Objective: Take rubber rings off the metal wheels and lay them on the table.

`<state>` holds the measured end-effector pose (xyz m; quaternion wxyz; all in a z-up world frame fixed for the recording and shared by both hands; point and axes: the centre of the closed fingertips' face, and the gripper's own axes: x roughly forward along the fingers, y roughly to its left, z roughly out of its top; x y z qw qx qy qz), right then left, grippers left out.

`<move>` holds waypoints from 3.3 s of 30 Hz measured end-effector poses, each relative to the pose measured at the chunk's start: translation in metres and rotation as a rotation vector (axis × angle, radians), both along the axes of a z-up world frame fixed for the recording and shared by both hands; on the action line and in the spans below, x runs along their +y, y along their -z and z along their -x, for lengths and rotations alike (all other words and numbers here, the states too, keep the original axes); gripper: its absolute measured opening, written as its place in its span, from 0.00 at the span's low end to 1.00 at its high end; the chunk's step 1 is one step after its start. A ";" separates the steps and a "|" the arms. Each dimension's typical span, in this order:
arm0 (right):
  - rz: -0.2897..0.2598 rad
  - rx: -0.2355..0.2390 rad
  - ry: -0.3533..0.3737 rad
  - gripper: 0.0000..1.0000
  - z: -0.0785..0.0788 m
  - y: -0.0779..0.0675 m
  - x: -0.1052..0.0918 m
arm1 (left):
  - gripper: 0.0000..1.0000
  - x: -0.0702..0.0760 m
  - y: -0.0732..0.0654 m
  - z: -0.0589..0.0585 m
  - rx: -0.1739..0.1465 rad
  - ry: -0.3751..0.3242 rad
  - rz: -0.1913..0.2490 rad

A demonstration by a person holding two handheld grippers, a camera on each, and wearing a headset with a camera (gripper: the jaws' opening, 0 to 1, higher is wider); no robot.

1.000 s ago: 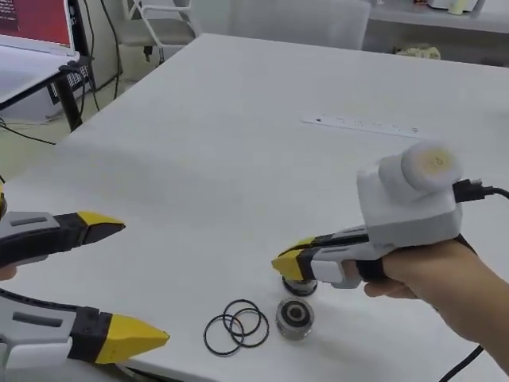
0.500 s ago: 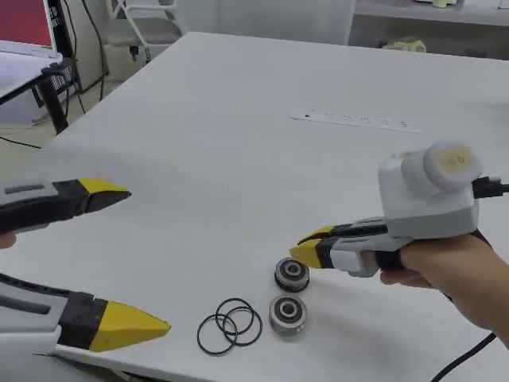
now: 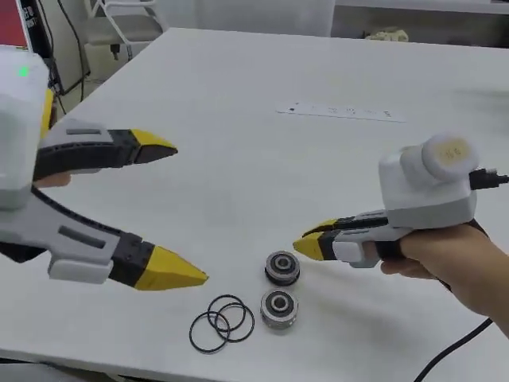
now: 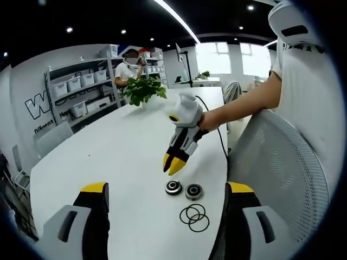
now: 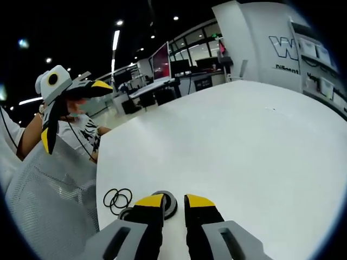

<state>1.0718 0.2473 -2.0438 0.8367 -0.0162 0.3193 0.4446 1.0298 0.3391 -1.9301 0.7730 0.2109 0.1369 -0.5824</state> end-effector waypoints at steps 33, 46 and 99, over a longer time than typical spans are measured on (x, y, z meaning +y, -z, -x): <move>0.108 0.013 -0.136 0.18 0.017 0.026 0.001 | 0.53 -0.088 0.073 -0.039 0.067 0.116 -0.031; 0.109 0.010 -0.162 0.18 0.019 0.026 0.005 | 0.35 -0.085 0.127 -0.031 0.129 0.068 -0.100; 0.195 -0.020 -0.156 0.00 0.016 0.036 -0.002 | 0.08 -0.089 0.130 -0.033 0.159 0.059 -0.061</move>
